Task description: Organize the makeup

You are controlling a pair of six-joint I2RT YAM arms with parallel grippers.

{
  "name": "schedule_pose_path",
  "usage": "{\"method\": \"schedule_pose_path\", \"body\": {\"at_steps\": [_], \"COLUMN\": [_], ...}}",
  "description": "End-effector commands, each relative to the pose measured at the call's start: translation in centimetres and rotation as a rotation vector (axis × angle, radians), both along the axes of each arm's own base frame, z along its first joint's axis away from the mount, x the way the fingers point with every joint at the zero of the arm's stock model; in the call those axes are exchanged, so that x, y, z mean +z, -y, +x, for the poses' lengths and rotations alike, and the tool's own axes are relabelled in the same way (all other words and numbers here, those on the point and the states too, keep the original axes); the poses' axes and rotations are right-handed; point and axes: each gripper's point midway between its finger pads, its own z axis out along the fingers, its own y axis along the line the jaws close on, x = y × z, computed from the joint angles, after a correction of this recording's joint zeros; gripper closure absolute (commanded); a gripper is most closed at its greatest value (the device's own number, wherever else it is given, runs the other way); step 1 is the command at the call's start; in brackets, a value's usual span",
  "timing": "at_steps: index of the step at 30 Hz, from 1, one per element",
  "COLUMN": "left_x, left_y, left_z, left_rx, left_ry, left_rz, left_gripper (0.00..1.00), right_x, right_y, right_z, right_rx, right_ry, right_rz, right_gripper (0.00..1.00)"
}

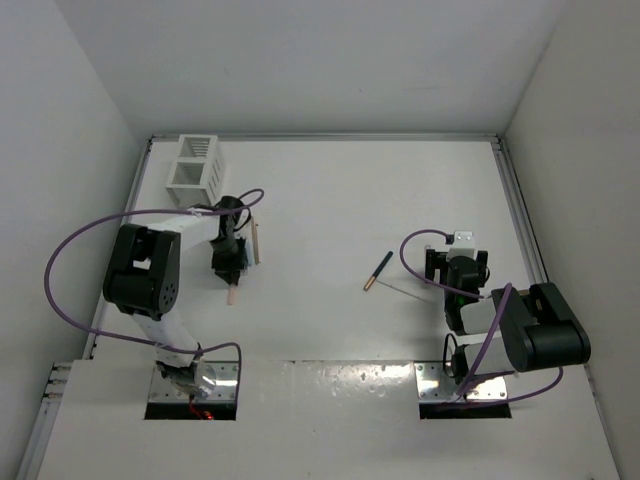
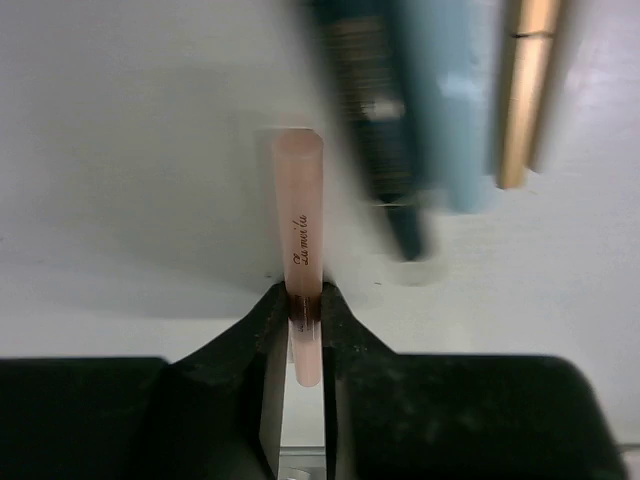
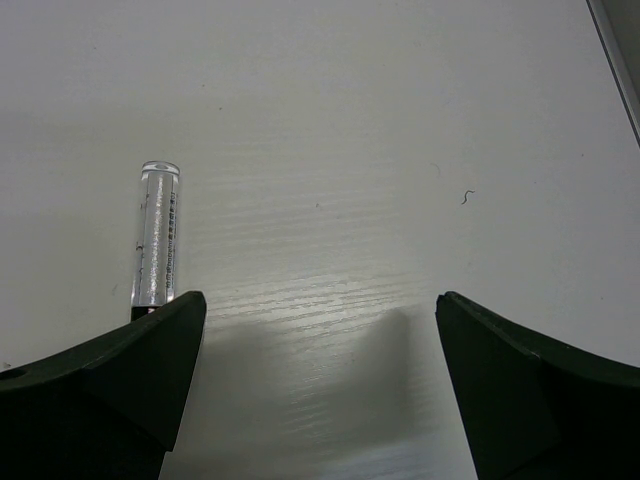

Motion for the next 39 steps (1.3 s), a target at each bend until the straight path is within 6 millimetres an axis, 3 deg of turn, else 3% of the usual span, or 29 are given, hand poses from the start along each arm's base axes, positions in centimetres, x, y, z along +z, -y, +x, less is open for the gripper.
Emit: {"method": "schedule_pose_path", "body": {"at_steps": [1,3,4,11,17,20,21,22,24,25,26,27,28,29,30,31,32,34,39], "left_x": [-2.0,-2.0,-2.0,-0.3,5.8,11.6,15.0,18.1,23.0,27.7,31.2,33.1,37.2,38.6,37.7,40.1,40.2,39.4,36.6], "left_y": [-3.4,-3.7,-3.7,-4.8,-5.1,-3.8,-3.4,-2.5,-2.7,-3.3,-4.2,-5.0,-6.4,-6.4,-6.8,-6.8,-6.8,-7.2,-9.4], "left_z": [-0.6,-0.6,-0.6,0.1,2.9,7.0,10.2,11.7,15.0,18.4,19.3,20.6,21.8,22.4,24.3,25.4,26.6,30.1,35.2], "left_rx": [0.085,0.096,0.096,0.127,0.067,-0.019,-0.075,-0.122,-0.171,-0.133,-0.090,-0.052,-0.001,0.004,0.012,0.016,0.023,0.045,0.126], "left_ry": [-0.033,-0.029,-0.029,-0.013,0.075,0.283,0.434,0.560,0.788,1.030,1.181,1.296,1.510,1.583,1.587,1.644,1.649,1.628,1.604], "left_rz": [0.096,0.115,0.115,0.112,0.081,0.021,0.027,0.028,0.064,0.082,0.093,0.094,0.103,0.103,0.110,0.111,0.101,0.086,0.077], "left_gripper": [0.83,0.90,0.99,1.00,1.00,1.00,1.00,1.00,1.00,1.00,1.00,1.00,1.00,1.00,1.00,1.00,1.00,1.00,1.00], "right_x": [-1.4,-1.4,-1.3,-1.3,-1.3,-1.4,-1.2,-1.4,-1.4,-1.3,-1.3,-1.4,-1.5,-1.3,-1.4,-1.4,-1.3,-1.4,-1.3], "right_y": [0.3,0.2,0.2,0.1,0.2,0.1,0.3,0.1,0.2,0.2,0.2,0.2,0.2,0.2,0.2,0.2,0.2,0.2,0.2], "right_z": [-2.2,-2.1,-2.1,-2.1,-2.1,-2.1,-2.0,-2.1,-2.2,-2.1,-2.1,-2.2,-2.3,-2.1,-2.2,-2.2,-2.1,-2.1,-2.1], "right_rx": [-0.008,-0.006,-0.005,-0.005,-0.009,-0.005,-0.010,-0.004,-0.006,-0.006,-0.007,-0.006,-0.006,-0.008,-0.006,-0.008,-0.008,-0.009,-0.006], "right_ry": [-0.036,-0.036,-0.033,-0.034,-0.033,-0.034,-0.030,-0.035,-0.038,-0.030,-0.035,-0.037,-0.039,-0.033,-0.039,-0.037,-0.033,-0.036,-0.035], "right_rz": [0.000,0.001,0.000,0.002,0.000,0.002,0.000,0.001,0.001,0.003,0.000,0.002,0.001,0.001,0.001,0.002,0.001,0.001,0.001], "right_gripper": [0.01,0.01,0.01,0.01,0.01,0.01,0.01,0.01,0.01,0.01,0.01,0.01,0.01,0.01,0.01,0.01,0.01,0.01,0.01]}}
